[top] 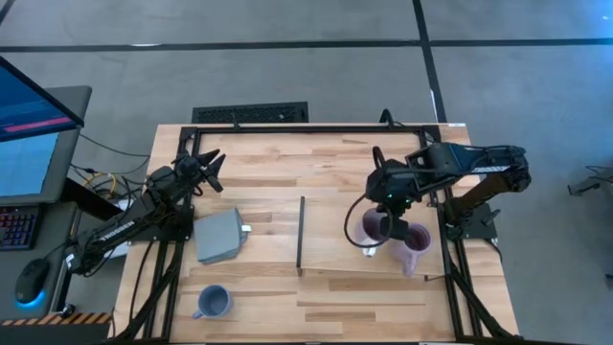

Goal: Stack small to large cups/mugs on shelf
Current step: Put the purple mug on the shelf

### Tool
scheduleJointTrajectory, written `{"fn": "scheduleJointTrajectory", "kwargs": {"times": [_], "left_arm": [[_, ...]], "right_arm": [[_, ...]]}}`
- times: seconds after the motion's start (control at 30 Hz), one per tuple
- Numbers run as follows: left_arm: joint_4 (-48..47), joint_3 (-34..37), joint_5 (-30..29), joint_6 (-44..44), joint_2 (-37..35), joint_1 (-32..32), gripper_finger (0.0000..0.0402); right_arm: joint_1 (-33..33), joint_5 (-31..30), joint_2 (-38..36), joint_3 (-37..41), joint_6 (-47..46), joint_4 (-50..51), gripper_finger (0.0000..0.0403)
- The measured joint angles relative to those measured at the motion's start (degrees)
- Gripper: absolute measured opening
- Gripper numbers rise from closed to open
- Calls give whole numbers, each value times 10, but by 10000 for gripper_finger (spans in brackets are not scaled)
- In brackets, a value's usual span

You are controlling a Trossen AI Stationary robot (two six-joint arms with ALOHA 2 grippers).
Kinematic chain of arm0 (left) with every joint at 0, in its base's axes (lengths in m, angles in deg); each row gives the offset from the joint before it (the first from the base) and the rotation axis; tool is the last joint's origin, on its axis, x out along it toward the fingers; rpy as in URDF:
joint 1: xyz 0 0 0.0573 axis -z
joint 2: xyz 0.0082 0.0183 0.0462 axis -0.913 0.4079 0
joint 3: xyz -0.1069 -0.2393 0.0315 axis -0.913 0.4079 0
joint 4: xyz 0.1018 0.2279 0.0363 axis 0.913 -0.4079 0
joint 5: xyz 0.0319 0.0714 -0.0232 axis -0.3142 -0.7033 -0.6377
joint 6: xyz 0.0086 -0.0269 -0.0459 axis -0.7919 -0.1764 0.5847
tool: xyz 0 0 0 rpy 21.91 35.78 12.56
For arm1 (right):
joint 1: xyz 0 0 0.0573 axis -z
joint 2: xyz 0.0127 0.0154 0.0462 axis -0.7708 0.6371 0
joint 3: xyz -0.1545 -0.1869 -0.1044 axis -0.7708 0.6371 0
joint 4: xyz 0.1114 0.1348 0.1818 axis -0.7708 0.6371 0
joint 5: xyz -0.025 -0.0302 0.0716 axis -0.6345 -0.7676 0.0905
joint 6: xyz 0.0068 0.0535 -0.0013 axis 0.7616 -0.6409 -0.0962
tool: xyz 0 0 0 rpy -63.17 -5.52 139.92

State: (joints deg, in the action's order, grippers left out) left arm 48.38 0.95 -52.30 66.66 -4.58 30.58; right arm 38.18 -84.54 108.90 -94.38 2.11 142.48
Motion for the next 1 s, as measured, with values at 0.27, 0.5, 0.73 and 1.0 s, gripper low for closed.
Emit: {"fn": "scheduleJointTrajectory", "kwargs": {"times": [0.27, 0.5, 0.73, 1.0], "left_arm": [[1, 0, -11, 0, 0, 0, 121], [2, 0, -12, 0, 0, 0, 121], [2, 0, -12, 1, 0, 0, 121], [2, 0, -12, 1, 0, 0, 121]], "right_arm": [[-1, 1, 0, 32, 1, 0, 1], [-1, 3, -1, 49, 33, 0, 1], [-1, 37, -1, 50, 35, 0, 1], [-3, 48, -1, 50, 35, 0, 0]]}}
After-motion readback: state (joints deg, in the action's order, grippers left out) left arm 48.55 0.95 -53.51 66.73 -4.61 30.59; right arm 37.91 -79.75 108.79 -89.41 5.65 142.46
